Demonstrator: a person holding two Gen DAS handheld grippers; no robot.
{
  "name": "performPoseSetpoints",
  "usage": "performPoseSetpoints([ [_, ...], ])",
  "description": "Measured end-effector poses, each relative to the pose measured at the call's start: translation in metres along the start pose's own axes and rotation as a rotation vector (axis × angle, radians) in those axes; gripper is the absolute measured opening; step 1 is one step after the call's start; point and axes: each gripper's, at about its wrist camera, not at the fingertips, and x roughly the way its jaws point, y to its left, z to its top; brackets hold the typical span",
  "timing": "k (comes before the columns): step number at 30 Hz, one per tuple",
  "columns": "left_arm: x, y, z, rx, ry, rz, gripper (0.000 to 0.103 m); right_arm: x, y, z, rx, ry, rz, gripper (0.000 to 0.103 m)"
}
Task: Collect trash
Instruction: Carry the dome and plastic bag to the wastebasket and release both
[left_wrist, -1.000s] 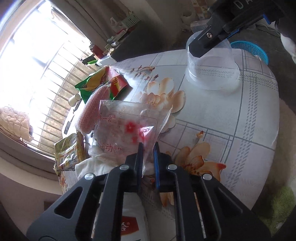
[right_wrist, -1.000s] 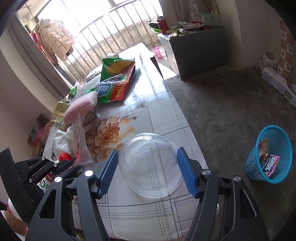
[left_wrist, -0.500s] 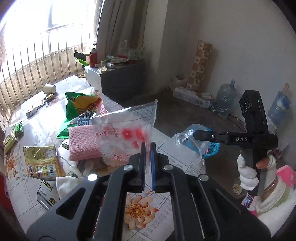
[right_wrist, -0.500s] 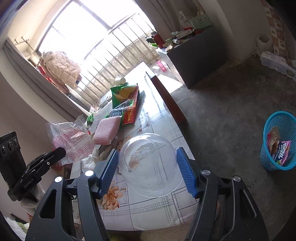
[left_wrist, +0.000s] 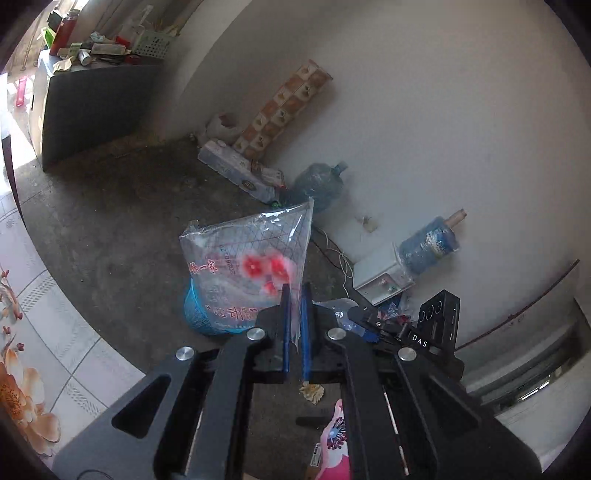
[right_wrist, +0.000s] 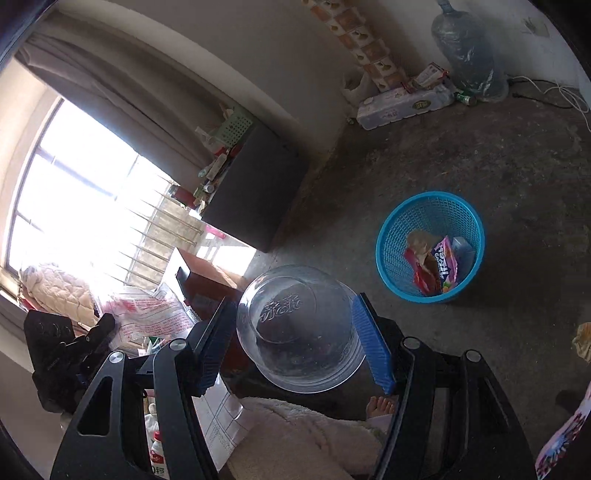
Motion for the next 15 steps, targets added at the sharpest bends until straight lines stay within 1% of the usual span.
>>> performPoseSetpoints([
  [2,0.043,0.004,0.005,-0.048,0.077,-0.037,0.004,0.003,-0.024,0.004,0.059,-0.003,-0.026,0.063],
  [6,0.122,0.016,0.010,-0.125,0.196,-0.030,0.004,0.021,-0.065,0.015,0.152,0.003,-0.072,0.063],
  [10,0.189,0.027,0.011,-0.173,0.278,0.003,0.004,0.053,-0.094,0.038,0.218,0.018,-0.087,0.063],
  [15,0.259,0.041,0.011,-0.181,0.356,0.072,0.004,0.098,-0.121,0.071,0.268,0.011,-0.105,0.064],
])
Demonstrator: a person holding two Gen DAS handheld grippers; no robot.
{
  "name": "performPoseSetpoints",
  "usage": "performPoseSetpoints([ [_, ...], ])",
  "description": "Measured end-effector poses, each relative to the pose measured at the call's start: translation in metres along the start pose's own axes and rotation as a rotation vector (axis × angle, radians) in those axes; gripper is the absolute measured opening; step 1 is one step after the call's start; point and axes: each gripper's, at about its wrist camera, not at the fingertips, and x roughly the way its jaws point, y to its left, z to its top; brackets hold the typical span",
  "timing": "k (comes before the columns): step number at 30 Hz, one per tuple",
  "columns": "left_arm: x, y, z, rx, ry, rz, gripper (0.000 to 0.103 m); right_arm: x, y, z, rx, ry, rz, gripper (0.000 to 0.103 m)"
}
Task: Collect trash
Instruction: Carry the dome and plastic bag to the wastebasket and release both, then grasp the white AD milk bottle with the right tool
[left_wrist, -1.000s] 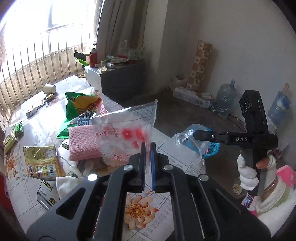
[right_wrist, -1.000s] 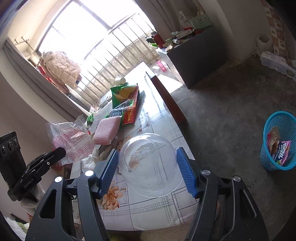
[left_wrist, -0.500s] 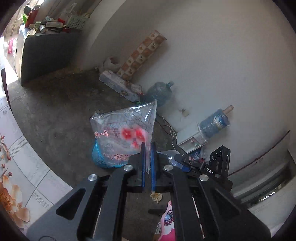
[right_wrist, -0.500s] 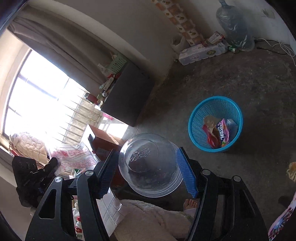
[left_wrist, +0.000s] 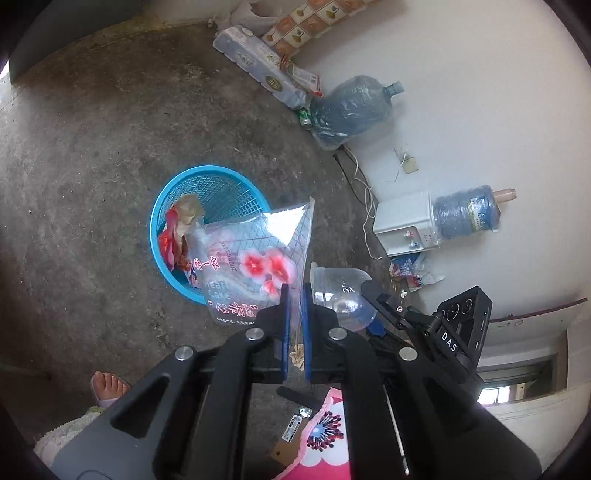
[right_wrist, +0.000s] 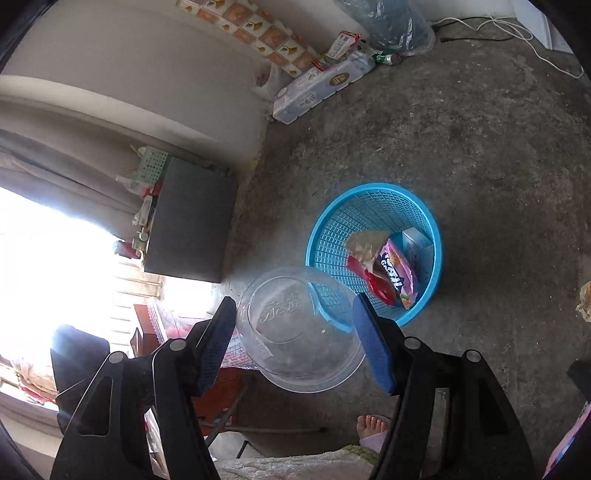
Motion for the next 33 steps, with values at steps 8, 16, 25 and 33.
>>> performPoseSetpoints([
  [8,0.071,0.012,0.045,-0.014,-0.002,0.194,0.040,0.079,-0.021,0.056,0.092,0.009,-0.041,0.066],
  [16,0.045,0.019,0.033,-0.006,-0.014,0.176,0.044,0.085,-0.029,0.042,0.099,0.025,-0.030,0.068],
  [25,-0.067,-0.005,-0.018,0.063,-0.157,0.170,0.049,0.018,-0.011,-0.001,-0.022,0.005,0.026,0.068],
  [33,-0.183,-0.033,-0.111,0.132,-0.351,0.218,0.065,-0.048,0.038,-0.049,-0.206,0.025,0.100,0.077],
])
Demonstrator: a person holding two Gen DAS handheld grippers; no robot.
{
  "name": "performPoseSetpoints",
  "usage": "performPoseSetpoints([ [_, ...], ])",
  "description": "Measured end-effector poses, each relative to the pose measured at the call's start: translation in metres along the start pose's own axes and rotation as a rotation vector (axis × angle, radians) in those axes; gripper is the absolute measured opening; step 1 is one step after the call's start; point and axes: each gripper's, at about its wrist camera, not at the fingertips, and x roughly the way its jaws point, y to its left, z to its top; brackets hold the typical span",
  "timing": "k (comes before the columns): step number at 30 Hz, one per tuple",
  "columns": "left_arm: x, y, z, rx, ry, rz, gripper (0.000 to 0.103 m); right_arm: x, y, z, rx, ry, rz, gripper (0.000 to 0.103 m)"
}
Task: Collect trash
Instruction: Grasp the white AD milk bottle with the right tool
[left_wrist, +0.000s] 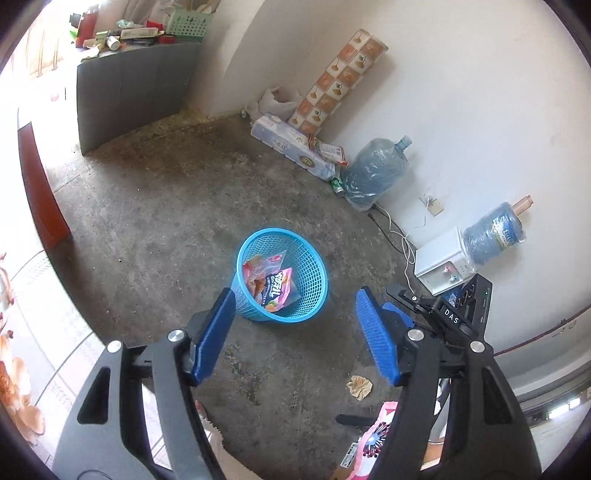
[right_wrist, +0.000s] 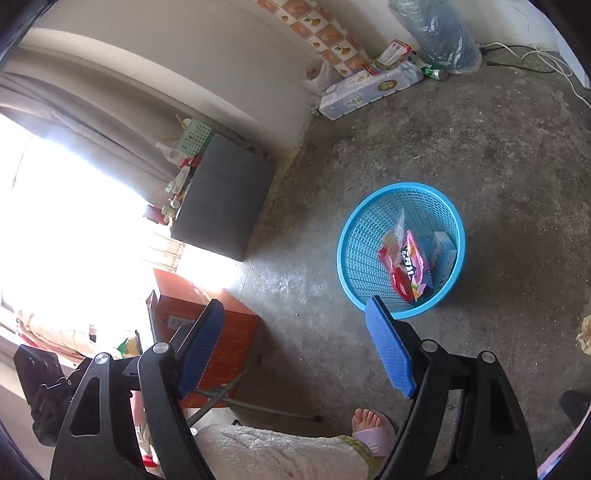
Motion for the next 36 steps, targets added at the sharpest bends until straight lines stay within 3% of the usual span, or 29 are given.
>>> performPoseSetpoints([
  [4,-0.065,0.014,-0.031,0.026,-0.073,0.046,0.070,-0.013,0.046,-0.026,-0.114,0.047,0.045,0.080],
  [8,-0.136,0.047,-0.066,-0.012,-0.149,0.088,0.071,-0.009,0.093,-0.060,-0.198,0.135,0.108,0.080],
  [12,-0.218,0.096,-0.111,-0.104,-0.276,0.181,0.072,0.008,0.146,-0.109,-0.286,0.267,0.199,0.080],
  [15,-0.270,0.126,-0.153,-0.188,-0.374,0.303,0.075,0.027,0.187,-0.153,-0.351,0.394,0.277,0.080],
  [17,-0.300,0.149,-0.183,-0.248,-0.416,0.386,0.075,0.039,0.215,-0.186,-0.400,0.479,0.309,0.080],
  [20,-0.328,0.184,-0.225,-0.359,-0.443,0.425,0.075,0.058,0.256,-0.238,-0.470,0.616,0.358,0.080],
  [27,-0.335,0.224,-0.289,-0.486,-0.427,0.372,0.075,0.099,0.310,-0.340,-0.527,0.828,0.337,0.080],
  [36,-0.323,0.227,-0.299,-0.438,-0.381,0.140,0.075,0.128,0.327,-0.395,-0.506,0.915,0.215,0.082],
])
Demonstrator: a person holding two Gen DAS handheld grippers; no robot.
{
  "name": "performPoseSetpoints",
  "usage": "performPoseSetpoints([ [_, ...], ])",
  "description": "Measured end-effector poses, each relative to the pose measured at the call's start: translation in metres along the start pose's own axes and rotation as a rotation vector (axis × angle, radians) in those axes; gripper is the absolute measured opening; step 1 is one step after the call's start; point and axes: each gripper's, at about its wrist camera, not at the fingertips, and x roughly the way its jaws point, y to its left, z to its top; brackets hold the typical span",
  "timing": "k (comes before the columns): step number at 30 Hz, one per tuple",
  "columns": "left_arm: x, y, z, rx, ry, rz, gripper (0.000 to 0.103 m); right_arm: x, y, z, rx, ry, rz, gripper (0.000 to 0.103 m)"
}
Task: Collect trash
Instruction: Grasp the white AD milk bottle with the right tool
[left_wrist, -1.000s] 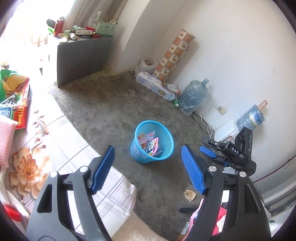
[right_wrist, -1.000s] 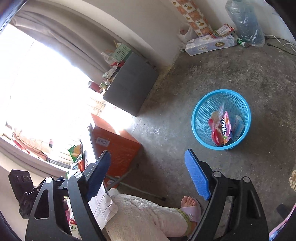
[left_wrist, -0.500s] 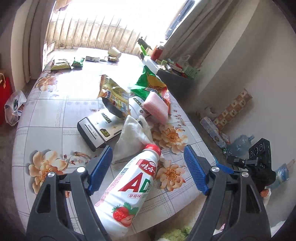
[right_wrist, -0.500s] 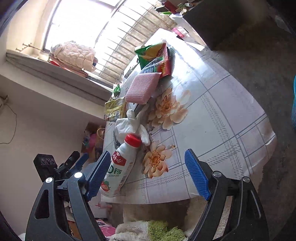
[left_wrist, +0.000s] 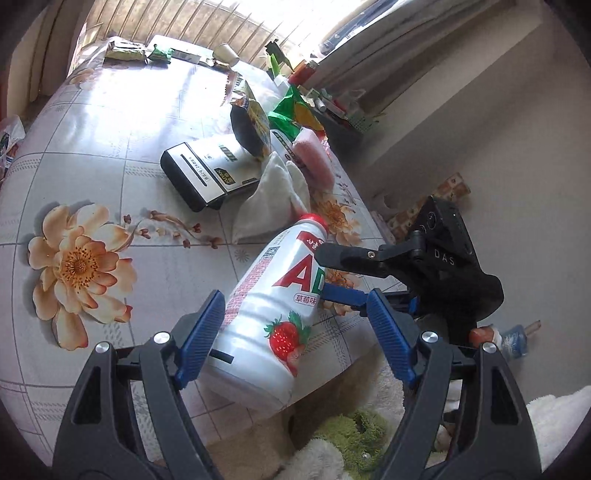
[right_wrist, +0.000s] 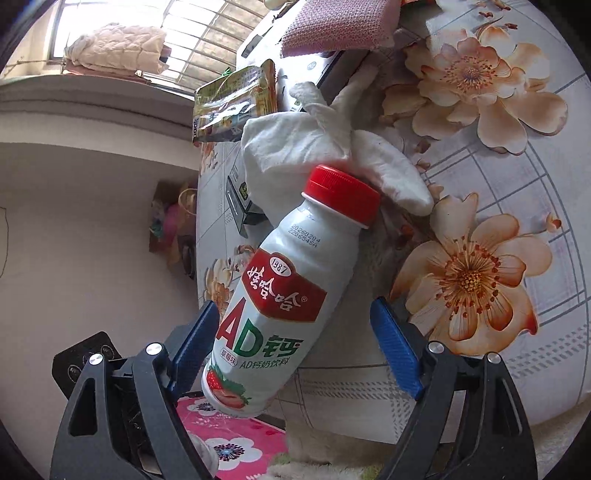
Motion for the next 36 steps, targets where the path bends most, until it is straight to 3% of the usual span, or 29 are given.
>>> performPoseSetpoints([
  [6,0.012,-0.012,-0.007,0.029,0.054,-0.195,0.075,0.012,0.011,-0.003,-0.058,0.024,-0.029,0.081],
  [7,0.015,-0.015,-0.009,0.035,0.065,-0.221,0.075,0.015,0.012,-0.001,-0.069,0.034,-0.033,0.078],
  [10,0.023,-0.025,-0.014,0.070,0.086,-0.254,0.075,0.016,0.015,-0.003,-0.111,0.051,-0.078,0.064],
  [14,0.031,-0.029,-0.015,0.092,0.095,-0.276,0.075,0.004,0.002,-0.004,-0.115,0.058,-0.069,0.063],
  [18,0.032,-0.023,-0.004,0.080,0.058,-0.223,0.075,-0.020,-0.016,-0.008,-0.110,0.013,-0.099,0.063],
  [24,0.041,-0.018,0.029,0.112,-0.022,-0.031,0.074,-0.066,-0.047,-0.008,-0.093,-0.119,-0.183,0.063],
  [28,0.045,-0.004,0.068,0.040,-0.113,0.084,0.074,-0.086,-0.061,-0.003,-0.079,-0.183,-0.220,0.063],
  [31,0.049,0.018,0.104,-0.061,-0.169,0.119,0.074,-0.091,-0.070,0.000,-0.059,-0.197,-0.193,0.063],
  [36,0.071,0.038,0.144,-0.145,-0.132,0.091,0.074,-0.100,-0.082,-0.001,-0.038,-0.215,-0.142,0.063],
])
